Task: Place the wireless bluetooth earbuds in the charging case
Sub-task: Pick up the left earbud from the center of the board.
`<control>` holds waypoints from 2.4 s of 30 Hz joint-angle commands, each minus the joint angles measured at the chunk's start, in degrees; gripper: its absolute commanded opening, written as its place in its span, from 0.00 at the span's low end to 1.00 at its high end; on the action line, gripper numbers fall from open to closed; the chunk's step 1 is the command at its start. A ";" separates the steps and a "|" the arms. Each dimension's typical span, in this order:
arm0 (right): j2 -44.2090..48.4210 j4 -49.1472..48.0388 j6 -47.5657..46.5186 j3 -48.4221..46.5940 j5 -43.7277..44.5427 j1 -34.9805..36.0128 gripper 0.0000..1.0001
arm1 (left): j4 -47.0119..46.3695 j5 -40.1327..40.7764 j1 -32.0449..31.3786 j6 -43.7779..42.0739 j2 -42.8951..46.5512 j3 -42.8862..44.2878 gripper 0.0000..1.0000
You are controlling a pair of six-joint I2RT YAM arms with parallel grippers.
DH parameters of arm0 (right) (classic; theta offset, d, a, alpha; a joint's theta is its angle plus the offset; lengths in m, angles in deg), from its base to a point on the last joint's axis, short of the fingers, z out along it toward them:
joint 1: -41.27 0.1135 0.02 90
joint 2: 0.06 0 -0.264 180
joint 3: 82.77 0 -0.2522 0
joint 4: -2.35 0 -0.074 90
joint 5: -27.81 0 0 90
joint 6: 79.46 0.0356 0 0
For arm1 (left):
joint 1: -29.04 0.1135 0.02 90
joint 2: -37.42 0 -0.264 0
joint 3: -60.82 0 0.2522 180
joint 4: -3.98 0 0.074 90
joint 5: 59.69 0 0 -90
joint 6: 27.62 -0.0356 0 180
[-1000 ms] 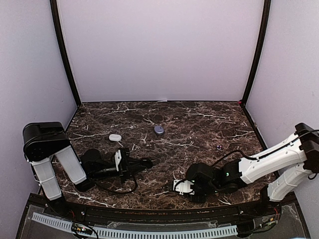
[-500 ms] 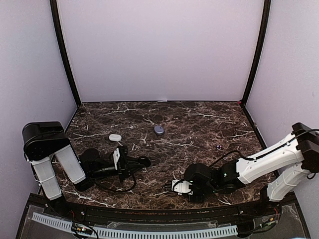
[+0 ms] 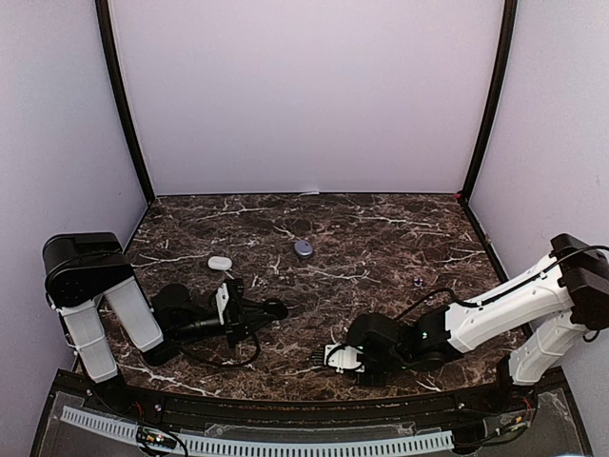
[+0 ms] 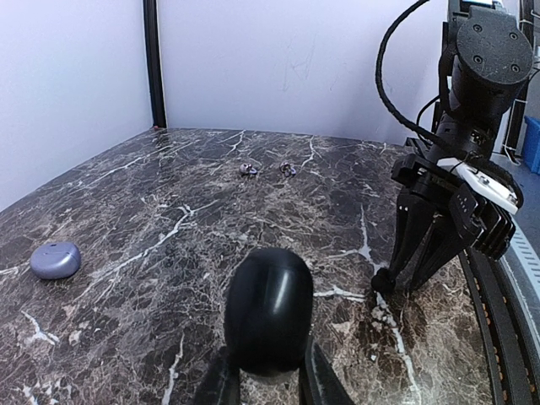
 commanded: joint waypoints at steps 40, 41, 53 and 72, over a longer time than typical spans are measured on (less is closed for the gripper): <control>0.88 -1.53 -1.17 -0.07 2.38 -5.06 0.15 | -12.03 -0.10 0.34 0.69 -0.12 -0.32 0.17; 0.92 -1.57 -1.32 -0.11 2.39 -5.22 0.14 | -12.03 -0.10 0.34 0.70 -0.12 -0.30 0.17; 1.71 -2.13 -2.51 -0.79 3.75 -6.24 0.00 | -12.03 -0.26 0.30 0.70 -0.11 -0.32 0.17; 14.35 -10.08 2.08 0.96 -8.31 -6.36 0.00 | -11.86 -2.89 0.38 0.44 -0.11 -0.05 0.17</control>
